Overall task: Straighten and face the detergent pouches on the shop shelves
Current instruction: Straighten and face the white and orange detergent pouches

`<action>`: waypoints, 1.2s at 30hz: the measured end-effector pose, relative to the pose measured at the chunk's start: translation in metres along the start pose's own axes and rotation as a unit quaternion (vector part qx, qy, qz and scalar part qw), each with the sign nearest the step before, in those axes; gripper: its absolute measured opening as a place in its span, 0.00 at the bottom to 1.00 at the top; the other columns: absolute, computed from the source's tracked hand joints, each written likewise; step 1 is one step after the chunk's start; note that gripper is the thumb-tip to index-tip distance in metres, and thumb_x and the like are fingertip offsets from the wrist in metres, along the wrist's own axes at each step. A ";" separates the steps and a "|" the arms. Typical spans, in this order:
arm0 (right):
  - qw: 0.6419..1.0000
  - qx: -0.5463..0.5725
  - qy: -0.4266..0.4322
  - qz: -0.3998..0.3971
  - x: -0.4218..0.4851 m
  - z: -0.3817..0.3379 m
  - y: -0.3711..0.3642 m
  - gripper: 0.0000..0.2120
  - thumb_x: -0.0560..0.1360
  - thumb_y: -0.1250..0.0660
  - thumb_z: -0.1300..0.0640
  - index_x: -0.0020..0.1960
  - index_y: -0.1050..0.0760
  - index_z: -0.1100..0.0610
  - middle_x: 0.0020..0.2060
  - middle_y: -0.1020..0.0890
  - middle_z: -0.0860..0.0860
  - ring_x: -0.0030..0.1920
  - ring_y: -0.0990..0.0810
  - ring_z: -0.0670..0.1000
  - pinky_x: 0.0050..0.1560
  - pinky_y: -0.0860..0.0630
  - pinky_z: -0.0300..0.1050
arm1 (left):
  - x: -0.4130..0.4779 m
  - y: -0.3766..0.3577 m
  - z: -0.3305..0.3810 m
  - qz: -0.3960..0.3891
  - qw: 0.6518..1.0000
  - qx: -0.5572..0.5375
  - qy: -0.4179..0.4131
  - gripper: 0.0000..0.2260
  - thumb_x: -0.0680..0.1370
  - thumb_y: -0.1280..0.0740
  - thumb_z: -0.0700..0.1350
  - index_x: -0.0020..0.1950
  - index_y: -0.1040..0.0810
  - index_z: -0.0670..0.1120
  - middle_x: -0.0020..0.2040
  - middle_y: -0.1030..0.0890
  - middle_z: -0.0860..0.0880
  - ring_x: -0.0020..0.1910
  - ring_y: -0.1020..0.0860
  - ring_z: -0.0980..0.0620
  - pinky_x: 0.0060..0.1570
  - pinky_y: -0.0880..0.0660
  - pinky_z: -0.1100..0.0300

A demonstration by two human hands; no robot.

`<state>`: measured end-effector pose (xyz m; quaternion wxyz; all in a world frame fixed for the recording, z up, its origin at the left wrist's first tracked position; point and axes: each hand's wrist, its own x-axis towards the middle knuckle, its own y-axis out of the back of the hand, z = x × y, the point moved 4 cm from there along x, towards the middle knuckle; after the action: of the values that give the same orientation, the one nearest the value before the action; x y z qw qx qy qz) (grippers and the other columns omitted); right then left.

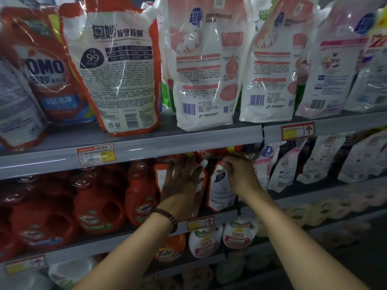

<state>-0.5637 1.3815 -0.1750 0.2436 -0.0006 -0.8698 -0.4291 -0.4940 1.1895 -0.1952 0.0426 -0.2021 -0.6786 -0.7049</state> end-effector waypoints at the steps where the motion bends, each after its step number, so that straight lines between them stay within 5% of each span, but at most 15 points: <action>1: 1.000 0.002 0.002 0.006 0.000 0.000 0.002 0.15 0.86 0.36 0.60 0.40 0.25 0.52 0.41 0.22 0.50 0.45 0.23 0.52 0.42 0.33 0.46 | 0.001 -0.001 0.000 -0.004 1.000 0.005 0.003 0.40 0.74 0.26 0.55 0.83 0.37 0.51 0.84 0.39 0.43 0.82 0.42 0.35 0.81 0.48 0.33; 6: 1.000 0.015 0.012 0.015 -0.006 -0.004 0.009 0.12 0.85 0.36 0.62 0.44 0.20 0.54 0.45 0.21 0.50 0.46 0.25 0.48 0.43 0.35 0.44 | 0.004 -0.002 0.002 -0.023 1.000 -0.021 -0.004 0.37 0.83 0.36 0.59 0.87 0.50 0.53 0.87 0.60 0.47 0.85 0.63 0.41 0.82 0.67 0.40; 12: 0.996 0.038 0.060 0.048 -0.016 -0.025 0.011 0.10 0.83 0.36 0.64 0.46 0.19 0.56 0.46 0.23 0.50 0.46 0.26 0.47 0.45 0.34 0.42 | 0.005 -0.005 0.007 -0.020 0.997 -0.075 0.003 0.38 0.83 0.41 0.68 0.87 0.54 0.57 0.86 0.66 0.51 0.82 0.73 0.48 0.77 0.77 0.43; 14: 0.995 0.039 0.066 0.070 -0.018 -0.031 0.017 0.09 0.83 0.35 0.64 0.47 0.18 0.57 0.46 0.25 0.48 0.46 0.29 0.44 0.45 0.36 0.41 | 0.004 -0.005 0.008 -0.003 0.996 -0.086 0.006 0.38 0.83 0.40 0.67 0.87 0.51 0.57 0.87 0.60 0.51 0.84 0.69 0.47 0.79 0.73 0.40; 17: 0.991 0.056 0.078 0.091 -0.023 -0.040 0.028 0.06 0.83 0.32 0.61 0.49 0.17 0.57 0.46 0.24 0.47 0.46 0.29 0.42 0.46 0.34 0.36 | -0.002 0.001 0.012 0.031 0.998 -0.059 0.004 0.34 0.82 0.41 0.67 0.85 0.39 0.54 0.85 0.43 0.50 0.84 0.48 0.38 0.76 0.47 0.33; 19: 0.990 0.063 0.085 0.092 -0.029 -0.049 0.032 0.06 0.83 0.31 0.60 0.50 0.17 0.57 0.47 0.21 0.48 0.47 0.25 0.44 0.48 0.33 0.35 | -0.004 0.005 0.015 0.035 0.998 -0.043 0.021 0.35 0.82 0.44 0.69 0.84 0.39 0.52 0.80 0.34 0.49 0.75 0.35 0.38 0.66 0.36 0.38; 23: 0.986 0.065 0.104 0.112 -0.035 -0.070 0.037 0.04 0.82 0.30 0.61 0.50 0.15 0.57 0.47 0.18 0.51 0.46 0.21 0.48 0.47 0.30 0.38 | -0.007 0.022 0.022 0.040 0.986 -0.153 0.046 0.25 0.85 0.46 0.66 0.74 0.27 0.52 0.57 0.17 0.49 0.57 0.21 0.51 0.51 0.34 0.55; 25: 0.983 0.076 0.118 0.117 -0.038 -0.081 0.041 0.04 0.81 0.29 0.62 0.51 0.15 0.59 0.46 0.17 0.53 0.46 0.20 0.49 0.48 0.29 0.36 | -0.013 0.030 0.023 0.042 0.951 -0.296 0.079 0.16 0.86 0.41 0.60 0.50 0.22 0.52 0.33 0.22 0.51 0.33 0.23 0.59 0.35 0.38 0.57; 27: 0.981 0.090 0.133 0.113 -0.040 -0.092 0.045 0.05 0.81 0.29 0.61 0.51 0.14 0.59 0.46 0.17 0.53 0.46 0.20 0.49 0.49 0.28 0.33 | -0.020 0.032 0.020 0.054 0.924 -0.363 0.105 0.19 0.87 0.39 0.57 0.36 0.31 0.56 0.25 0.31 0.53 0.25 0.29 0.57 0.30 0.41 0.54; 32: 0.976 0.126 0.156 0.084 -0.039 -0.108 0.052 0.06 0.81 0.28 0.61 0.54 0.13 0.57 0.49 0.16 0.49 0.50 0.17 0.45 0.52 0.21 0.42 | -0.029 0.039 0.006 0.100 0.926 -0.341 0.123 0.21 0.86 0.39 0.58 0.34 0.35 0.55 0.24 0.32 0.54 0.23 0.33 0.57 0.27 0.43 0.56; 36: 0.966 0.181 0.153 0.103 -0.044 -0.114 0.065 0.12 0.80 0.26 0.60 0.62 0.14 0.55 0.57 0.16 0.47 0.57 0.16 0.45 0.55 0.17 0.45 | -0.036 0.048 -0.003 0.154 0.909 -0.365 0.128 0.24 0.84 0.44 0.66 0.44 0.20 0.51 0.28 0.24 0.53 0.26 0.26 0.56 0.27 0.33 0.53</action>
<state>-0.4628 1.3467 -0.0866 0.4132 0.0195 -0.8805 -0.2316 -0.4458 1.1748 -0.1626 0.1602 -0.2132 -0.3229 -0.9081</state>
